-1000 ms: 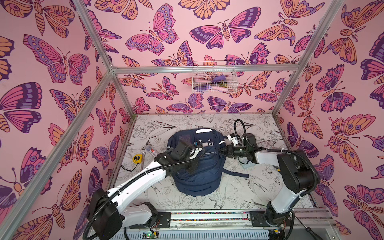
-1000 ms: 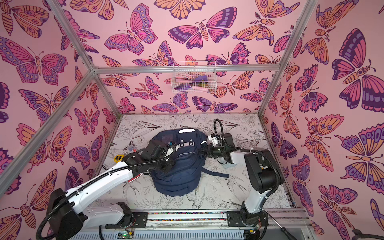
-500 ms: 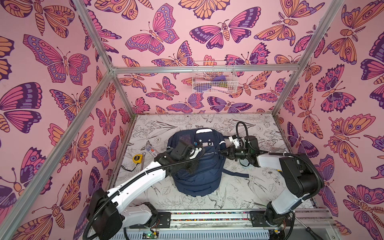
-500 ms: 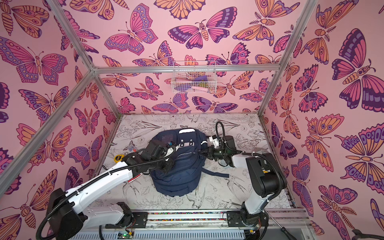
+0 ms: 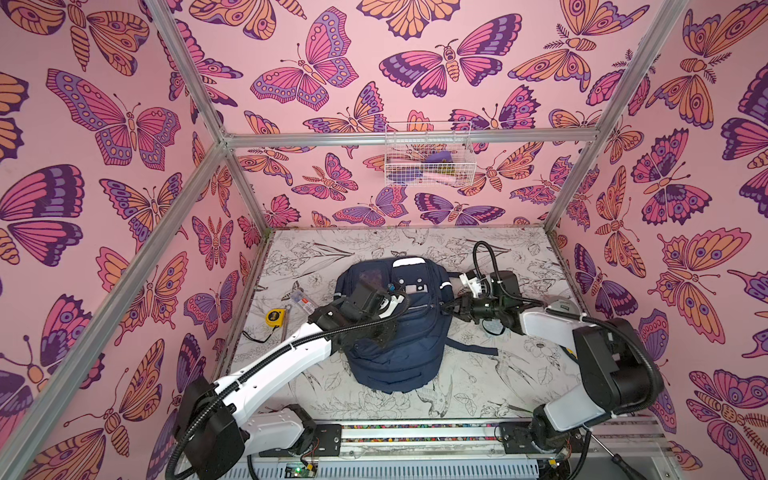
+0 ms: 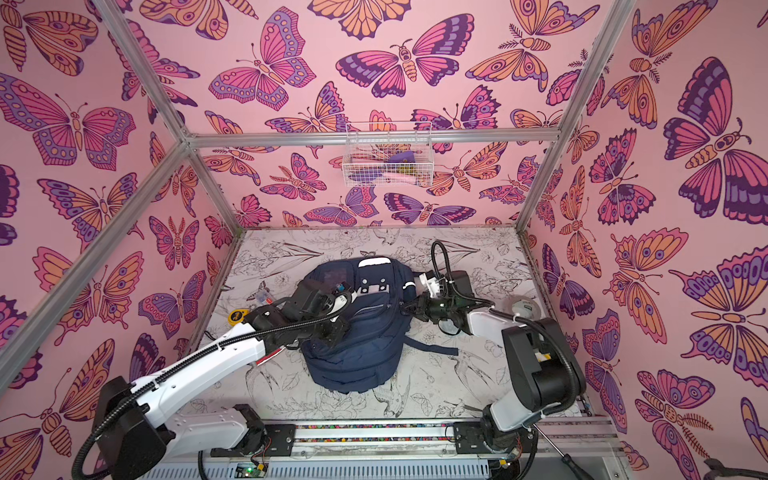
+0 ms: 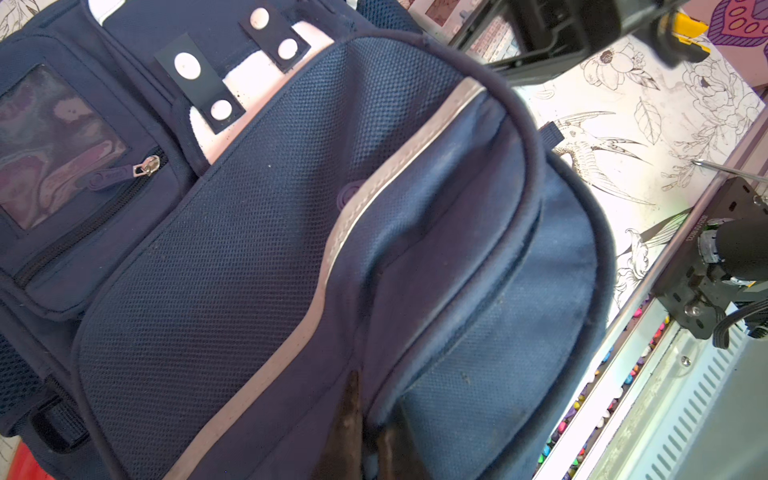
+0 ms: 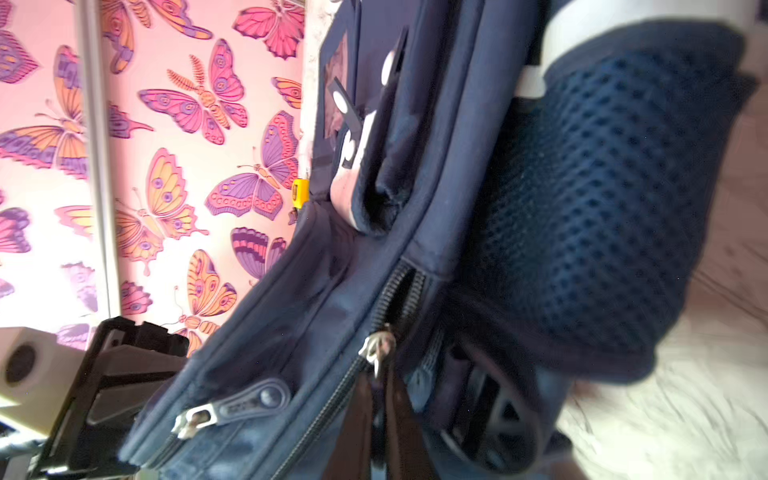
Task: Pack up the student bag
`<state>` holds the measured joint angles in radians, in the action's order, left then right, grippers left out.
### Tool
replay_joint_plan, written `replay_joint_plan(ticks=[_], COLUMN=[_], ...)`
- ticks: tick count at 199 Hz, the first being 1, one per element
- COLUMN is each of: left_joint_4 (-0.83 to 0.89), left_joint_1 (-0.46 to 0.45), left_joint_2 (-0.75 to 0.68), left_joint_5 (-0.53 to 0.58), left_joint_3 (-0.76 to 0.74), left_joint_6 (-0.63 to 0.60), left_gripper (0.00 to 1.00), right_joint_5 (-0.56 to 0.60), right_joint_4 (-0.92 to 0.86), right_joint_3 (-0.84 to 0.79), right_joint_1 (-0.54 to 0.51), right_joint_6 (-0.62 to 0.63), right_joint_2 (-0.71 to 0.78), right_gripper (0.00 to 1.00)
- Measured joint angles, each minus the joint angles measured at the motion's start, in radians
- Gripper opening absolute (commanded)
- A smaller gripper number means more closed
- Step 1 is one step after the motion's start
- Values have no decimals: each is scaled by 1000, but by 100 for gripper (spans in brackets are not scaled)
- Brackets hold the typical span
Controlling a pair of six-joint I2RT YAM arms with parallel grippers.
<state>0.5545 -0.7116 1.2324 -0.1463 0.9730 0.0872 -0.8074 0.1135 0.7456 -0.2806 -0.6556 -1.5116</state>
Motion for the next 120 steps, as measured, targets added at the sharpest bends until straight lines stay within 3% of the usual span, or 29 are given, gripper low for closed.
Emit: replay_joint_plan(ticks=[57,94,120], left_joint_4=[-29,-31,-37], left_joint_1=[-2,-1,-1], left_joint_2=[26,92,107], left_joint_5=[-60,-110,-115], left_joint_3=[2,28,37], left_joint_6=[16,62,103], left_gripper=[0,0,0], right_joint_5=[315,483,537], right_joint_4=[-408,-515,-526], right_joint_3=[49,49,50], right_joint_1=[-80,-241,-336], right_joint_6=[195,228,230], right_joint_2=[273,346,360], right_gripper=[0,0,0])
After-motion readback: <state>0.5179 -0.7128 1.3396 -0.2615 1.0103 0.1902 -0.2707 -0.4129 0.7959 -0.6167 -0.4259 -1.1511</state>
